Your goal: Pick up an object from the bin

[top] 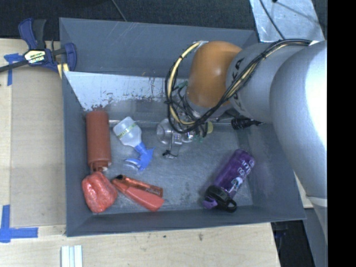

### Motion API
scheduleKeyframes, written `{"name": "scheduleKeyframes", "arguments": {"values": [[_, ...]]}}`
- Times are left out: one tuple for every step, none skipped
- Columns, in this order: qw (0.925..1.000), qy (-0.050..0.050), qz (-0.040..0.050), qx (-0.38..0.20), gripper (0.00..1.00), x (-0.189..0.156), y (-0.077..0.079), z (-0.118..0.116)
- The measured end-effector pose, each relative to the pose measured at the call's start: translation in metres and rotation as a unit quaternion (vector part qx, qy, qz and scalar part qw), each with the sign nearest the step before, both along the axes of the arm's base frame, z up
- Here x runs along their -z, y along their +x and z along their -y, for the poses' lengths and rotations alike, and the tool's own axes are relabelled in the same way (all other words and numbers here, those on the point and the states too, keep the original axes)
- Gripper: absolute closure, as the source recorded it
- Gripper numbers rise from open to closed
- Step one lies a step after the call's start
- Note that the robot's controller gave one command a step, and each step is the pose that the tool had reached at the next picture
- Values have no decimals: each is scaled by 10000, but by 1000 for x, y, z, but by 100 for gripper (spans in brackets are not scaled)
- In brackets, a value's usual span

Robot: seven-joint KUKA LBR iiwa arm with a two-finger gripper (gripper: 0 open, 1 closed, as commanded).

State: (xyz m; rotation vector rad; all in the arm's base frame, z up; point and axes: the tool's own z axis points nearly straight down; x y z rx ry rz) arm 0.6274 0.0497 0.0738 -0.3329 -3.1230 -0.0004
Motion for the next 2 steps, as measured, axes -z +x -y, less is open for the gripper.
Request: {"name": "scheduleKeyframes", "arguments": {"values": [[9979, 1, 4, -647, 100, 6, 1, -6], [9974, -2, 6, -721, 100, 4, 0, -6]]}}
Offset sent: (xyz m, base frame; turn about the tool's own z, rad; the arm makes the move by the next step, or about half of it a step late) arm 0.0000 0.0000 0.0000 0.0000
